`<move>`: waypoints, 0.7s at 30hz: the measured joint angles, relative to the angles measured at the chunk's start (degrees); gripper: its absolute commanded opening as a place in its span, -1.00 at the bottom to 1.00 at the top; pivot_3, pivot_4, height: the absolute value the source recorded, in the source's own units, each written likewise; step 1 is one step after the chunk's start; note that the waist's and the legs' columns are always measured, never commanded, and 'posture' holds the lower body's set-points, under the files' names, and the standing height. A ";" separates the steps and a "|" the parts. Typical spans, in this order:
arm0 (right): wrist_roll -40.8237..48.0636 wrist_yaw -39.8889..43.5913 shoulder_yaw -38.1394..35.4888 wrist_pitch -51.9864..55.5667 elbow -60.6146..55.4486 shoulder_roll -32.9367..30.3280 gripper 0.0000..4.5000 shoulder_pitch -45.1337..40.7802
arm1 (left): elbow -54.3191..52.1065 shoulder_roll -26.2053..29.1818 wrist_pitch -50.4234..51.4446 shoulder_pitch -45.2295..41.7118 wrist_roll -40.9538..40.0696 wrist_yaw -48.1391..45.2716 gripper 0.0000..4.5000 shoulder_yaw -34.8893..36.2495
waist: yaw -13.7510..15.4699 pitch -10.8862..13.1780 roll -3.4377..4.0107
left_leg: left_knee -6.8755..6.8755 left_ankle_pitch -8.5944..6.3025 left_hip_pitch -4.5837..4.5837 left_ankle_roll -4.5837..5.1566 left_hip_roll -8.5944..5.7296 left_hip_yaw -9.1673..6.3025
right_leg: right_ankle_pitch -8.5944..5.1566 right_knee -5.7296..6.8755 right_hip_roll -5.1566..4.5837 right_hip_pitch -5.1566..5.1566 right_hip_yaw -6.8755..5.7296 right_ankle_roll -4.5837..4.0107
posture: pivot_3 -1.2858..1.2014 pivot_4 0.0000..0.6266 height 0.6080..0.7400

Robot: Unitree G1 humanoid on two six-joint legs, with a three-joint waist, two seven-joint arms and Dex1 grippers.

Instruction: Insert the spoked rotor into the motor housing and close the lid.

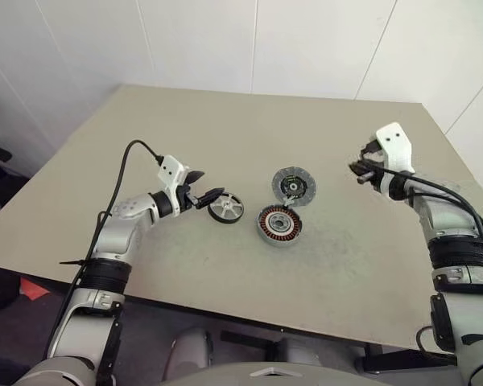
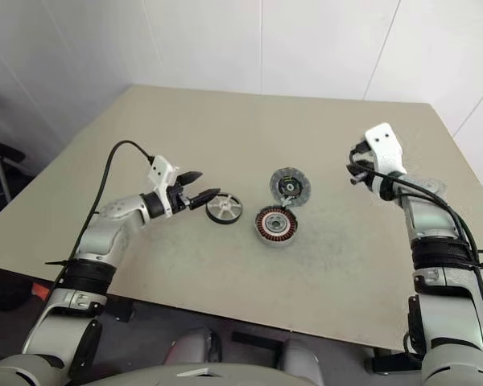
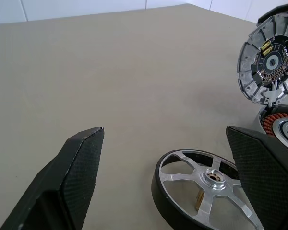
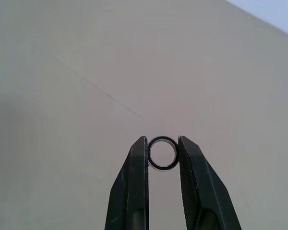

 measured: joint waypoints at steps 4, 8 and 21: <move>7.03 5.42 -0.57 7.25 -13.35 0.28 -0.75 1.28 | 0.13 -0.36 -0.06 -0.01 0.02 0.11 0.91 0.01 | 0.16 0.01 0.02 | -0.01 0.00 0.01 -0.01 0.05 0.00 | 0.00 -0.01 0.03 0.02 0.00 0.00 | 0.03 -1.00 1.00; 11.21 10.18 0.52 11.38 -23.52 -0.76 -0.75 4.37 | 0.23 -0.55 -0.09 -0.01 0.02 0.32 0.91 0.02 | 0.39 0.01 0.02 | 0.00 0.00 0.07 -0.03 0.03 -0.01 | 0.00 -0.04 0.01 0.11 0.00 0.01 | 0.03 -1.00 1.00; 12.83 13.94 9.08 13.75 -26.86 2.35 -0.75 11.07 | 0.67 -1.56 -0.16 -0.02 0.06 0.58 0.91 0.05 | -0.05 0.02 0.01 | -0.32 0.15 0.28 -0.62 0.19 -0.02 | 0.01 -0.06 0.20 0.10 0.01 0.04 | 0.03 -1.00 1.00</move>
